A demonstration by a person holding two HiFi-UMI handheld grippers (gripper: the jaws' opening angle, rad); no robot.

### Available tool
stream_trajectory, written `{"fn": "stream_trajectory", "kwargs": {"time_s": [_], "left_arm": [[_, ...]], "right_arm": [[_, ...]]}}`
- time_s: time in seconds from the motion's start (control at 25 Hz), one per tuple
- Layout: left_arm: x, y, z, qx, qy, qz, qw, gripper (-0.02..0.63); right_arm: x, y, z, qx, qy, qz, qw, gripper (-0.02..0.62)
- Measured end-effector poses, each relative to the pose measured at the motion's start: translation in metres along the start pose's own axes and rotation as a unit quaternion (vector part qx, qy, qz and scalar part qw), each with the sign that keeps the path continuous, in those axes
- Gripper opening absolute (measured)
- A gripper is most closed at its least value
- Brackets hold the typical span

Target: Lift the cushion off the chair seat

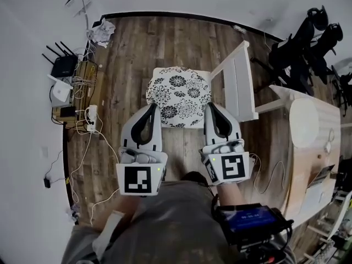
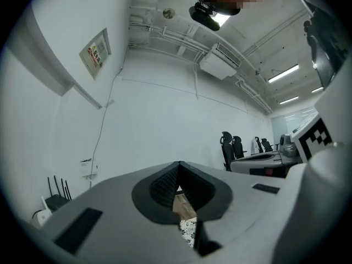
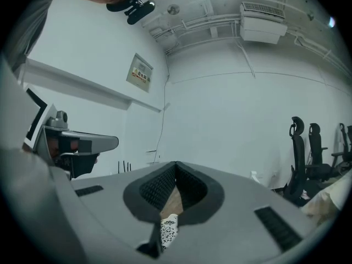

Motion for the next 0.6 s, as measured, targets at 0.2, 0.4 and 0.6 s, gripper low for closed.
{"fn": "stream_trajectory", "kwargs": {"time_s": [0.2,0.4,0.6], "left_arm": [[0.007,-0.014,0.011,0.025,-0.006,0.013,0.9996,0.006],[0.018,-0.030,0.007,0.040,-0.013,0.023,0.9988,0.006],[0.047,-0.044,-0.001,0.067,-0.023,0.035,0.9969,0.006]], "right_arm": [[0.009,-0.014,0.002,0.020,-0.007,0.010,1.000,0.003],[0.028,-0.017,-0.006,0.037,-0.014,0.021,0.999,0.003],[0.065,-0.022,-0.014,0.047,-0.026,0.044,0.998,0.003]]}}
Point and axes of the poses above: the fingertips, and each gripper's own axes: y backward along the fingers, z to its left, x out of its underside, the point moved 4 cm from there along y, backward along the fingers, and after that the axes turned 1 degree about -z, right-handed, at the moved point
